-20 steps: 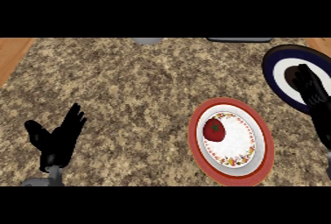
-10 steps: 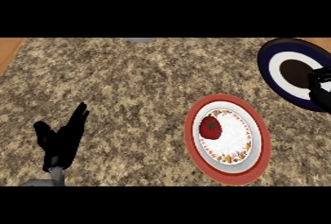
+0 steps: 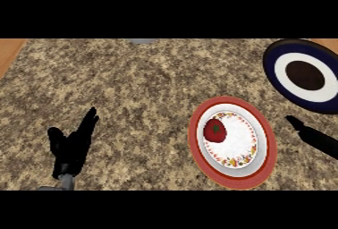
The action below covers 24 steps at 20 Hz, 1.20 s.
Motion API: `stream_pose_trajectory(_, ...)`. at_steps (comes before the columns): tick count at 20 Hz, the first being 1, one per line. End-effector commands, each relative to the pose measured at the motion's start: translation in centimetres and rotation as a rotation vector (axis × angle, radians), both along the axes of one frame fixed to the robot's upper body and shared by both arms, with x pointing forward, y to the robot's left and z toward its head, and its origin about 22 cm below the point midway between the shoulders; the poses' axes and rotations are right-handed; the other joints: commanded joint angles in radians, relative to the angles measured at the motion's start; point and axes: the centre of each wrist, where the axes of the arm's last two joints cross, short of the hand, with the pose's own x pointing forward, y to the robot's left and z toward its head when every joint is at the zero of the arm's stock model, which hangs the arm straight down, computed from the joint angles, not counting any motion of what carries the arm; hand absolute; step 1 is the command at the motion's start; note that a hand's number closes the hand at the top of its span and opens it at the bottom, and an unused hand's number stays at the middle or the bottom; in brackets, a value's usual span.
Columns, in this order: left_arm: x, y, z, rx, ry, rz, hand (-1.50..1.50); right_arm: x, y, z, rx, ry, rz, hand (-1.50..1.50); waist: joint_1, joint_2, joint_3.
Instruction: Pick the tomato from the plate and place it in the plate
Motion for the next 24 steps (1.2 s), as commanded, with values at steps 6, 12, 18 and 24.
stream_pose_trajectory(6, 0.3, 0.1, -0.8, -0.03, 0.06, -0.031, 0.0, -1.4, 0.7, 2.6, -0.283, 0.443, 0.169, -1.5, 0.006, 0.01, -0.012)
stream_pose_trajectory(12, 1.4, -1.5, -0.3, -0.037, 0.071, -0.047, 0.0, -1.8, 4.9, 6.0, -0.37, 0.597, 0.217, -1.5, 0.008, 0.008, -0.009)
stream_pose_trajectory(18, -0.2, -1.1, -1.5, -0.04, 0.073, -0.046, 0.0, -0.9, 10.3, 5.3, -0.407, 0.694, 0.206, -1.5, 0.017, 0.008, -0.008)
stream_pose_trajectory(24, -1.4, -1.2, -1.6, -0.031, 0.077, -0.035, 0.0, 0.1, 13.4, 3.8, -0.428, 0.744, 0.182, -1.5, 0.014, 0.007, -0.007)
